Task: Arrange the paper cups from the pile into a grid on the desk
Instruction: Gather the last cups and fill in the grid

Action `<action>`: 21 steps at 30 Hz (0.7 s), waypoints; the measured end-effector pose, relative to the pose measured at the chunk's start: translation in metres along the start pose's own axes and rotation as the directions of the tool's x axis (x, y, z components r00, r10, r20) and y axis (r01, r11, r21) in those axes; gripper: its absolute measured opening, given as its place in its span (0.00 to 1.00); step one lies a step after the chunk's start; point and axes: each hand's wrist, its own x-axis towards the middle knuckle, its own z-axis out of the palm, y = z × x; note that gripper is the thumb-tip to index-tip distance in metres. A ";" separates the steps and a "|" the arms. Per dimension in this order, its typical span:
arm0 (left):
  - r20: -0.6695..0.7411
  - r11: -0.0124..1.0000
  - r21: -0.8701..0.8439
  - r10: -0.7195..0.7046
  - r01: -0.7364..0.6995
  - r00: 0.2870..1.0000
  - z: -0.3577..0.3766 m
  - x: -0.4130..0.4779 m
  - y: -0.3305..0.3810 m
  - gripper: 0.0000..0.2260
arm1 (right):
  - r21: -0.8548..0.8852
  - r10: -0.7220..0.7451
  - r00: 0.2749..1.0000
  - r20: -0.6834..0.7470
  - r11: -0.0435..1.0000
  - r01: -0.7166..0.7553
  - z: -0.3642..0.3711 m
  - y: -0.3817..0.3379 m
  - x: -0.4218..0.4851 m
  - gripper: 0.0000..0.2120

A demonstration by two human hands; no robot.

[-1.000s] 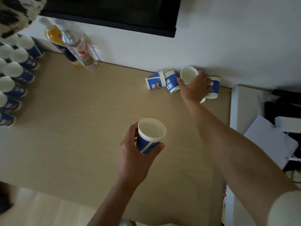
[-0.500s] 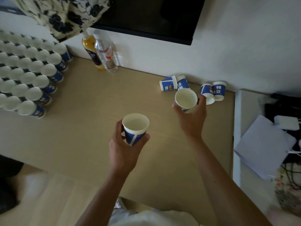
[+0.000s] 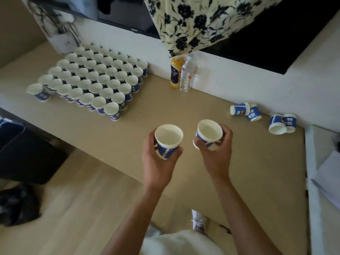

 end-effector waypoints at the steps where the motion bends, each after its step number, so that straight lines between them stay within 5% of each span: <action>1: -0.009 1.000 -0.010 0.005 -0.005 1.000 -0.016 0.002 -0.003 0.28 | 0.000 -0.002 1.000 0.011 1.000 0.002 0.012 -0.006 -0.011 0.33; 21: -0.300 0.995 0.057 -0.056 0.076 0.952 -0.238 0.097 -0.066 0.28 | 0.114 -0.018 0.956 0.292 0.993 -0.016 0.268 -0.078 -0.069 0.32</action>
